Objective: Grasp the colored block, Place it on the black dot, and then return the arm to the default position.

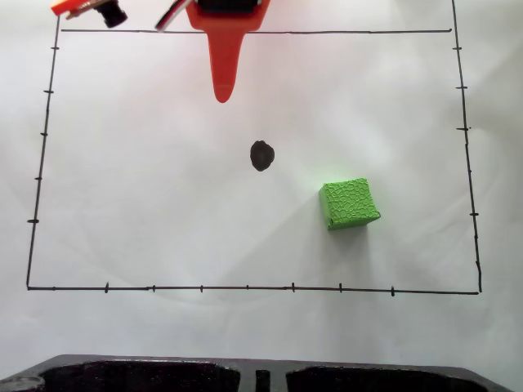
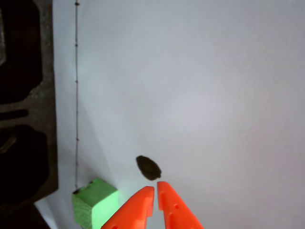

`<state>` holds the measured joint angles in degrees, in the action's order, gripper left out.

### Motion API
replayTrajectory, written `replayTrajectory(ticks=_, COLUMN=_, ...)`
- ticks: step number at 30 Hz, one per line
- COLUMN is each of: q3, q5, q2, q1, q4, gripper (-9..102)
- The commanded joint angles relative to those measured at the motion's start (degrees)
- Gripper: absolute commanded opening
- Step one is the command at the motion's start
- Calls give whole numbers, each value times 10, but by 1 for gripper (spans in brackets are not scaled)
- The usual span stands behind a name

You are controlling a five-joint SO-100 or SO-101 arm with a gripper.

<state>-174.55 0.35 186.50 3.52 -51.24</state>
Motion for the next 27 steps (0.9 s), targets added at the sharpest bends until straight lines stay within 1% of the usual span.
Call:
replayTrajectory(ticks=1, q3=3, q5=-4, q2=8, q1=-2, q4=1, gripper=0)
replayTrajectory(ticks=23, q3=3, q5=-2, q2=8, q1=0, q4=1, gripper=0)
replayTrajectory(ticks=27, q3=6, q5=-23, q2=-14, q1=-10, q4=21, gripper=0)
